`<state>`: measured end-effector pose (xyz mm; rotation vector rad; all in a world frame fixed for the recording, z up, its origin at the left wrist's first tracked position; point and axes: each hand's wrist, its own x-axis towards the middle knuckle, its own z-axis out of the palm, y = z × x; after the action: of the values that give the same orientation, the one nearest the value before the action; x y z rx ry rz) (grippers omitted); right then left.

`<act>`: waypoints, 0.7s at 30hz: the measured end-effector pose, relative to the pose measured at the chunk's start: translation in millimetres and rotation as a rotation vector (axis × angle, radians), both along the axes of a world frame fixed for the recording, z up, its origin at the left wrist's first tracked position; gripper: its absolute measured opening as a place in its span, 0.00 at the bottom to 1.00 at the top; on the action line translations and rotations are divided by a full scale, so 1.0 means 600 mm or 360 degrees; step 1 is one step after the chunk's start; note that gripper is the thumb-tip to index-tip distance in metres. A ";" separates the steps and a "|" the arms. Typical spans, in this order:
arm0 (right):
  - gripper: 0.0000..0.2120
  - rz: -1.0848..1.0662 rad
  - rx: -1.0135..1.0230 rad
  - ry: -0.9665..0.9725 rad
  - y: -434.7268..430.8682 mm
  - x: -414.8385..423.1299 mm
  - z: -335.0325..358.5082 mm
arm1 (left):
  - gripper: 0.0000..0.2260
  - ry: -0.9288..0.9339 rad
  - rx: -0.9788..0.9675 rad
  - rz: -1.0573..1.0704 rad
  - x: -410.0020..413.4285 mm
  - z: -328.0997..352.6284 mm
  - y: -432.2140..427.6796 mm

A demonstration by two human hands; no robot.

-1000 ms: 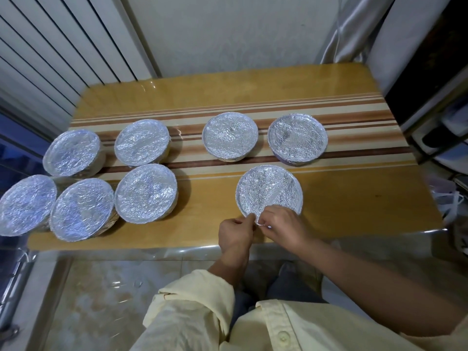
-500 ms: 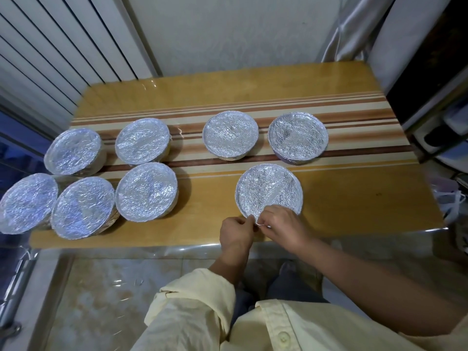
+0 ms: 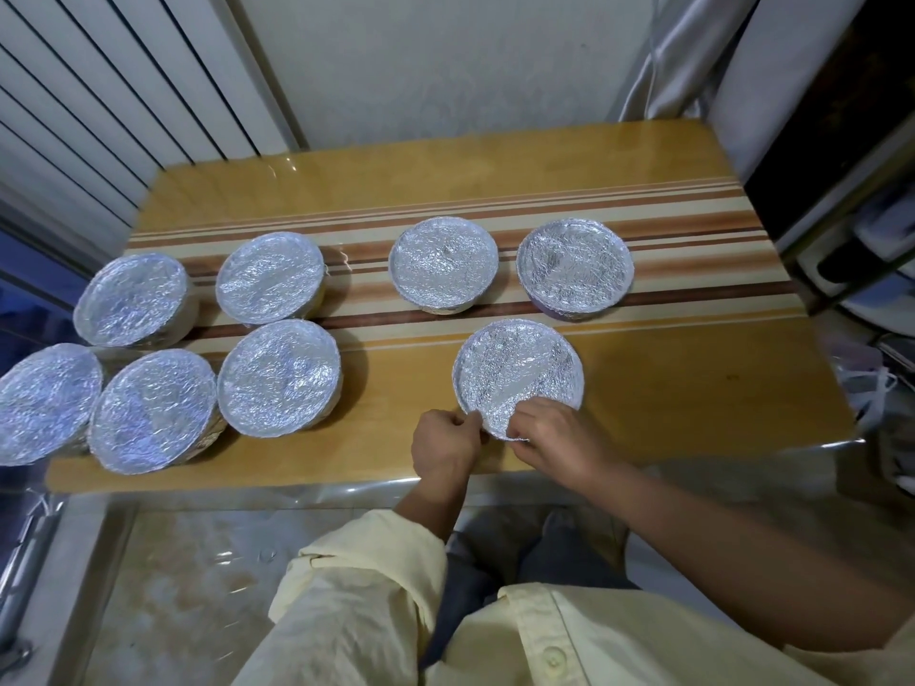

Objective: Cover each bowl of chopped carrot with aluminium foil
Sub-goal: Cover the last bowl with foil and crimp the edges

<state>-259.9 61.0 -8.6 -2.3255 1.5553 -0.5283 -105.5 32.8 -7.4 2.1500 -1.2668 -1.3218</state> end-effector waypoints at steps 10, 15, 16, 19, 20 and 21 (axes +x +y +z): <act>0.10 0.0046 0.0053 -0.0072 0.000 0.002 -0.002 | 0.11 0.0262 0.0076 0.0371 -0.028 -0.013 0.030; 0.11 0.0007 0.0074 -0.0083 -0.001 0.007 -0.003 | 0.09 0.0352 0.0092 0.0437 -0.024 -0.019 0.030; 0.11 -0.0001 0.0074 -0.0086 -0.001 0.007 -0.003 | 0.11 0.0361 0.0104 0.0439 -0.023 -0.024 0.033; 0.11 0.0005 0.0072 -0.0078 -0.001 0.006 -0.003 | 0.11 0.0395 0.0081 0.0461 -0.028 -0.032 0.040; 0.11 0.0003 0.0072 -0.0071 -0.001 0.007 -0.003 | 0.10 0.0384 0.0067 0.0467 -0.030 -0.031 0.039; 0.11 -0.0009 0.0076 -0.0072 -0.001 0.008 -0.003 | 0.09 0.0379 0.0064 0.0473 -0.033 -0.025 0.038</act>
<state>-254.9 60.2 -10.6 -2.2592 1.5372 -0.5356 -125.2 55.6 -22.1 2.0353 -0.8011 -1.4301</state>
